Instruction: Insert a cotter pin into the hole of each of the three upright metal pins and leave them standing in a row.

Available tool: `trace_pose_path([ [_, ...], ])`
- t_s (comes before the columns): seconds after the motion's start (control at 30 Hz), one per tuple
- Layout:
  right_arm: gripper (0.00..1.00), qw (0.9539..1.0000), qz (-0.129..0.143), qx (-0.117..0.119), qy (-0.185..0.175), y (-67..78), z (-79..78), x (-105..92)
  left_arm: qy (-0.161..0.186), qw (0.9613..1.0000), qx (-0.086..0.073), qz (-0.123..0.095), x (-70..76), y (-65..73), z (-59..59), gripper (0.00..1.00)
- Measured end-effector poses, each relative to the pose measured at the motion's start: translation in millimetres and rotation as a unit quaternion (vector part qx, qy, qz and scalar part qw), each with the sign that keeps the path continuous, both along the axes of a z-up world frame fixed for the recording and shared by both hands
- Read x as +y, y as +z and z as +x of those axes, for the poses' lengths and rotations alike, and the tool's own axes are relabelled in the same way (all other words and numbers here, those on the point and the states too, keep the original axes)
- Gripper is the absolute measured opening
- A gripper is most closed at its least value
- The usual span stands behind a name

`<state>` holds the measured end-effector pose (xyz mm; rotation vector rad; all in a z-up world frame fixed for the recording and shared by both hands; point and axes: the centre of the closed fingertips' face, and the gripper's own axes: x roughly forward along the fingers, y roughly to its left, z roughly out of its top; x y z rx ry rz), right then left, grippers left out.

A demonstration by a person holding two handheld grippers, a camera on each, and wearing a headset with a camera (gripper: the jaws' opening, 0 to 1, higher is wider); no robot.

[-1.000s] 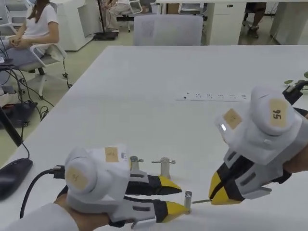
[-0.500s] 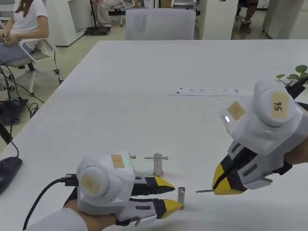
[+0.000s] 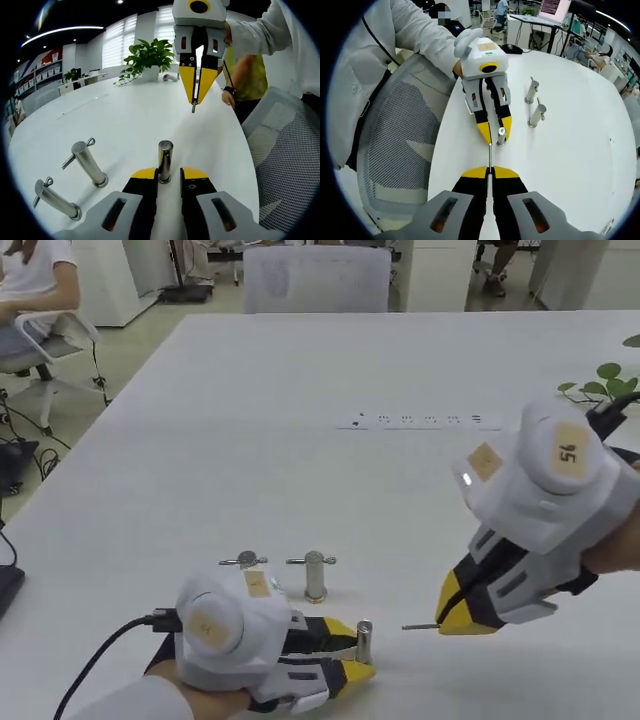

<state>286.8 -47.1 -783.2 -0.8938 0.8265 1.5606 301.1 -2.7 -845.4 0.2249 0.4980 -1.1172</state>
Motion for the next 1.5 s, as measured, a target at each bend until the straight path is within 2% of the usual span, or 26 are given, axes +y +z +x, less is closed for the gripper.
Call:
trace_pose_path([
  [0.2,0.03,1.0000,0.002,0.004,-0.003,-2.7,0.0,2.3,0.013,0.9999,0.000,-0.006,-0.7,0.9,5.4,0.13],
  [0.4,0.03,1.0000,0.003,0.005,-0.007,-3.3,1.5,3.6,0.009,0.9999,-0.011,-0.001,-0.8,-0.3,8.3,0.08],
  [0.57,0.03,0.9999,0.002,0.005,-0.009,-6.0,4.3,4.0,-0.022,0.9994,-0.028,0.003,-1.9,0.2,6.6,0.07],
  [0.7,0.03,1.0000,0.000,0.001,-0.008,-8.3,5.5,5.9,-0.043,0.9985,-0.032,0.001,-1.6,0.2,5.2,0.07],
  [1.07,0.03,0.9999,-0.002,-0.013,-0.001,-19.1,8.6,13.2,-0.092,0.9954,-0.021,-0.013,-2.6,-0.1,1.3,0.06],
  [1.5,0.03,0.9999,0.005,-0.012,-0.006,-27.5,13.0,19.3,-0.105,0.9942,-0.021,-0.012,-3.9,-0.3,-0.2,0.06],
])
